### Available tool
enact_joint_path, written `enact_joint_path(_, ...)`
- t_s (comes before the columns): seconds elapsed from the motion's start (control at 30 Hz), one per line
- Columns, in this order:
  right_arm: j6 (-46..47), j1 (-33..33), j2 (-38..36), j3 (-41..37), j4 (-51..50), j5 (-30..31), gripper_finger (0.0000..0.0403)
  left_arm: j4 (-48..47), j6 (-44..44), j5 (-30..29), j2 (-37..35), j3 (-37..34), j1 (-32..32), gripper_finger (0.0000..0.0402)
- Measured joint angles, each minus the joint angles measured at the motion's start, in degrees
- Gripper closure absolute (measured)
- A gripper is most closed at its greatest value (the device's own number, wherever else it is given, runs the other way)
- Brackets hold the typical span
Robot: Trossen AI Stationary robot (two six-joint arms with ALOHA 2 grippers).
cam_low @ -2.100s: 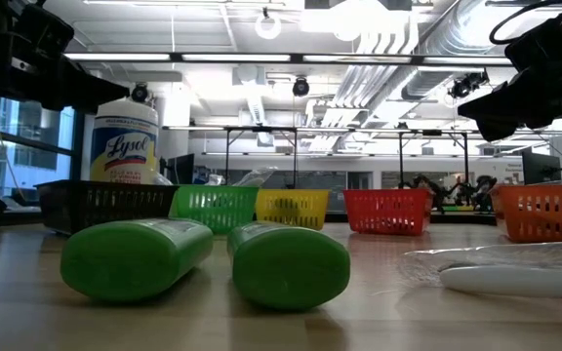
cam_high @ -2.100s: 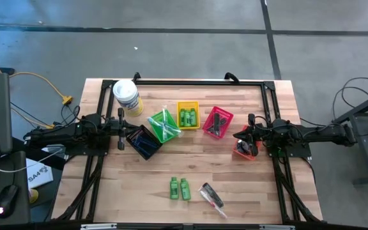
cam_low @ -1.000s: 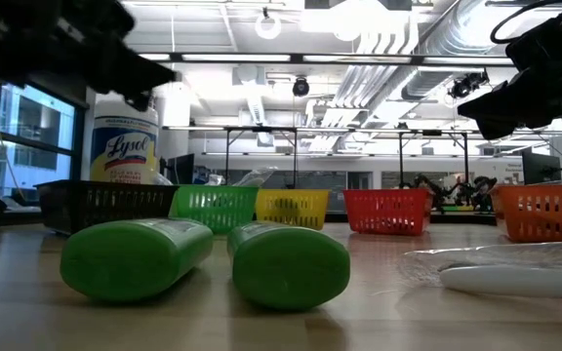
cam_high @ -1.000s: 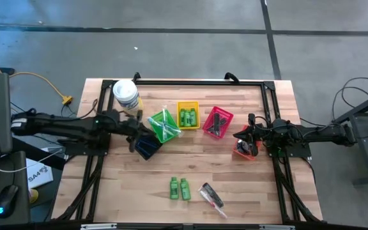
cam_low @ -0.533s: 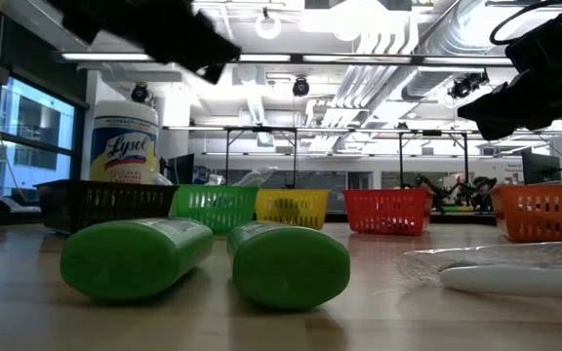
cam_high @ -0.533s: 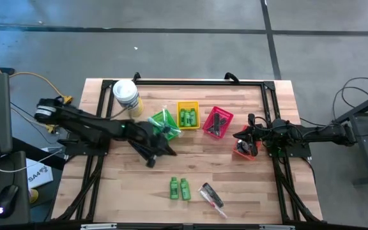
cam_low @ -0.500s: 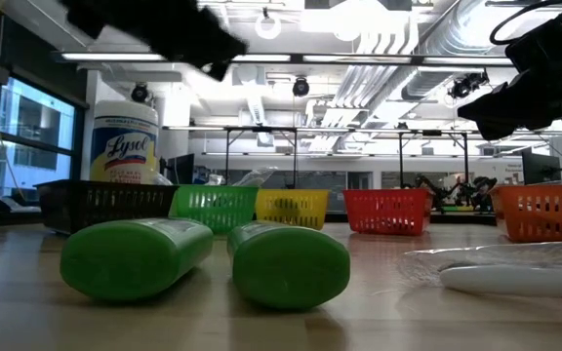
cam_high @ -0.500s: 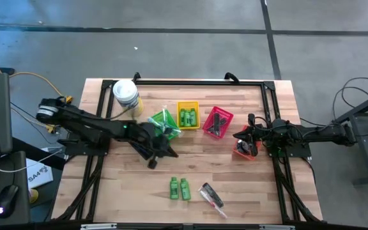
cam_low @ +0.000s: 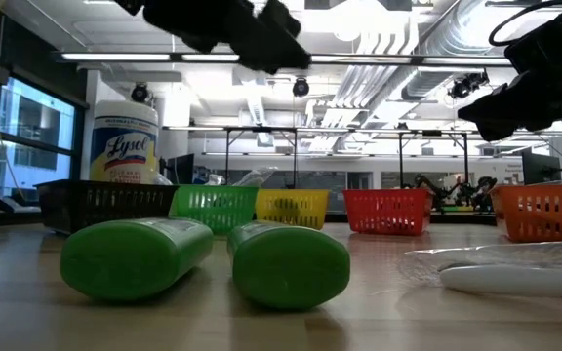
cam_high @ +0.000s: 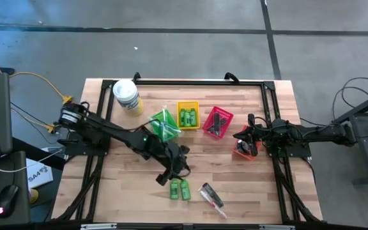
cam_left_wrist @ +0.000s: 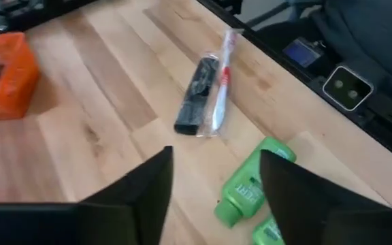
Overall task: Pick & Place Travel size toiletries
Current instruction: Put the green shampoo bottle into the yellow bin
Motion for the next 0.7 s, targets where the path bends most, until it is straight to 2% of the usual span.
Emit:
enact_joint_path(0.17,0.2,0.0,0.6,0.0,0.0,-0.2,0.0401,-0.8,0.0,-0.1,2.8,1.0,-2.1,0.0136)
enact_joint_path(0.3,0.4,0.0,1.0,0.0,0.0,-0.3,0.0401,0.8,0.8,-0.1,4.6,1.0,-3.1,0.0105)
enact_joint_path(0.43,0.6,0.0,1.0,0.0,0.0,-0.4,0.0401,1.0,4.3,-0.2,6.2,1.0,-4.6,0.0093)
enact_joint_path(0.7,0.6,0.0,1.0,0.0,0.2,-0.5,0.0401,3.9,5.6,-1.6,11.0,1.1,-5.1,0.0091)
